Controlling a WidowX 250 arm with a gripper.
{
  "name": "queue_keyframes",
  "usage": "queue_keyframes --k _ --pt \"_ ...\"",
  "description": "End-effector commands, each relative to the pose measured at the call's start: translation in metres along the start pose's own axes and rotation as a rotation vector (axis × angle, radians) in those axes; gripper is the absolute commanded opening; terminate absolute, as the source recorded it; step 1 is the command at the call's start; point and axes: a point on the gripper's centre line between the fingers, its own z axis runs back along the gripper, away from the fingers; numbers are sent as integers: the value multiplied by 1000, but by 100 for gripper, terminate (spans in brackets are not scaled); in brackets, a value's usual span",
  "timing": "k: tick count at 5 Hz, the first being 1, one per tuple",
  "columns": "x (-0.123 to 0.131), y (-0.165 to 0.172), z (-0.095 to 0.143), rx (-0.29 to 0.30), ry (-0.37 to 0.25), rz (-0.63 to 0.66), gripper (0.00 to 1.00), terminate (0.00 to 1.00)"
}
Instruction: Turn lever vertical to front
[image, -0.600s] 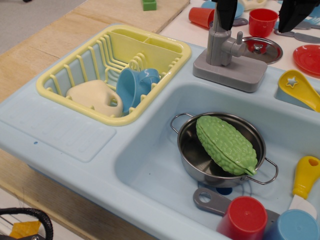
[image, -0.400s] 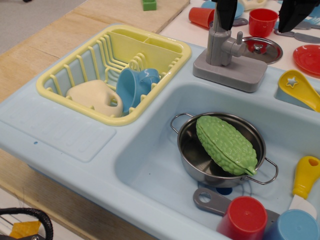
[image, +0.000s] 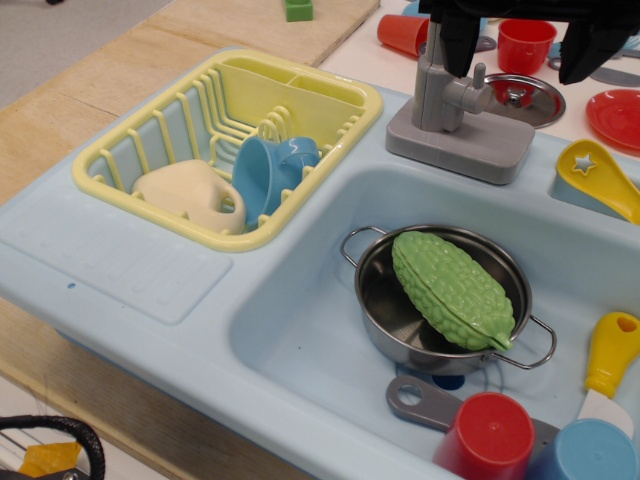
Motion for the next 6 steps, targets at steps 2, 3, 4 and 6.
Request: queue_keyframes --k 2,3,4,6 --pt "12 3 -12 -21 12 6 100 0" --pt "14 4 -16 -28 13 -3 100 0" --pt "19 2 -19 -40 12 -17 100 0" --pt "24 -2 -26 -59 24 -37 100 0"
